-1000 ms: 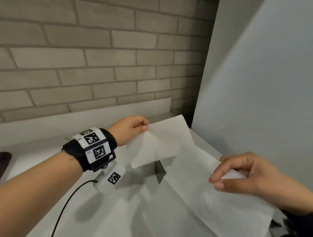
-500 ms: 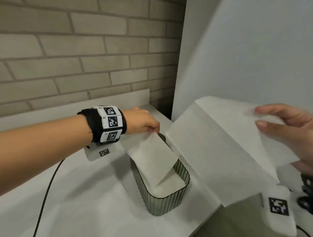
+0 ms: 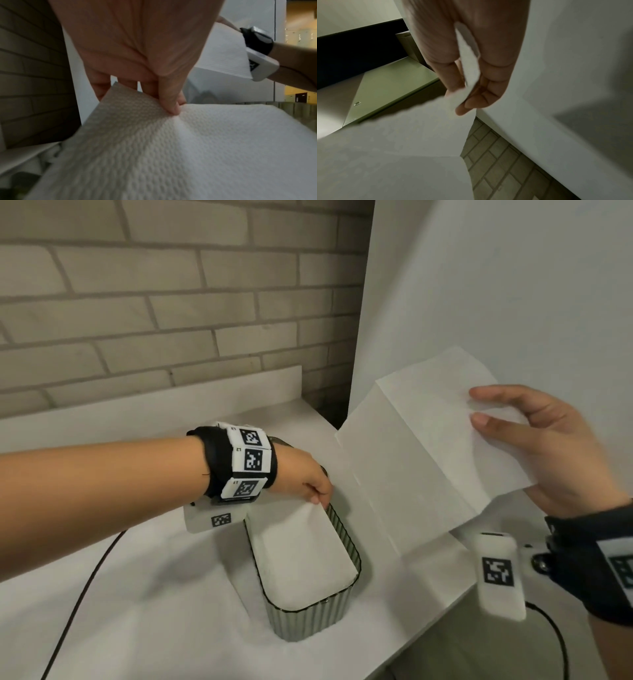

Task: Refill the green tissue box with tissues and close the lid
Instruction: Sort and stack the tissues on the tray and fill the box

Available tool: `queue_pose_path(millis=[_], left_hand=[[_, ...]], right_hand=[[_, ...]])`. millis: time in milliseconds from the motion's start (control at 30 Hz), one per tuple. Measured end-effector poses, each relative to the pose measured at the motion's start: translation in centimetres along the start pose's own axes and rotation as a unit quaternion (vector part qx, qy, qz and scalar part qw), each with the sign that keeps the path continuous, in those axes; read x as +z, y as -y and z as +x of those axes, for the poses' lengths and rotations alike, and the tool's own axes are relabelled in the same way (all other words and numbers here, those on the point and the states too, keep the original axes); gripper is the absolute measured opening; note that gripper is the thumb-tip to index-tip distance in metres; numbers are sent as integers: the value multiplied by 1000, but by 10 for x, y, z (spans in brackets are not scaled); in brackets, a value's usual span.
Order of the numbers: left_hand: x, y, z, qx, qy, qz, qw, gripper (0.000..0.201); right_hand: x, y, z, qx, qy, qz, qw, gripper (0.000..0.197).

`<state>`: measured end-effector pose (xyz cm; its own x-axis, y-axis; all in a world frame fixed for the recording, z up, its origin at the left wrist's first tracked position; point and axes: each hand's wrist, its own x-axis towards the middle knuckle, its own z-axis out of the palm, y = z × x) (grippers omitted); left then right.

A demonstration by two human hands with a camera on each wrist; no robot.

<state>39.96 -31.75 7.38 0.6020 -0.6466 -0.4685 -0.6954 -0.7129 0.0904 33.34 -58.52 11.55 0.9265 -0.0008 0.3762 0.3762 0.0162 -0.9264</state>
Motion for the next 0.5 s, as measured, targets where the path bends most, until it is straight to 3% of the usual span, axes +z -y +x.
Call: queue_pose_path(millis=[367,500], left_hand=[[11,-6,-1,-20,28,33,999,27],[10,-10,-7,-52,-35,61,996,30]], right_hand=[[9,-26,25,31,48,27,998,25],[18,-30,35,26,79,18,996,25]])
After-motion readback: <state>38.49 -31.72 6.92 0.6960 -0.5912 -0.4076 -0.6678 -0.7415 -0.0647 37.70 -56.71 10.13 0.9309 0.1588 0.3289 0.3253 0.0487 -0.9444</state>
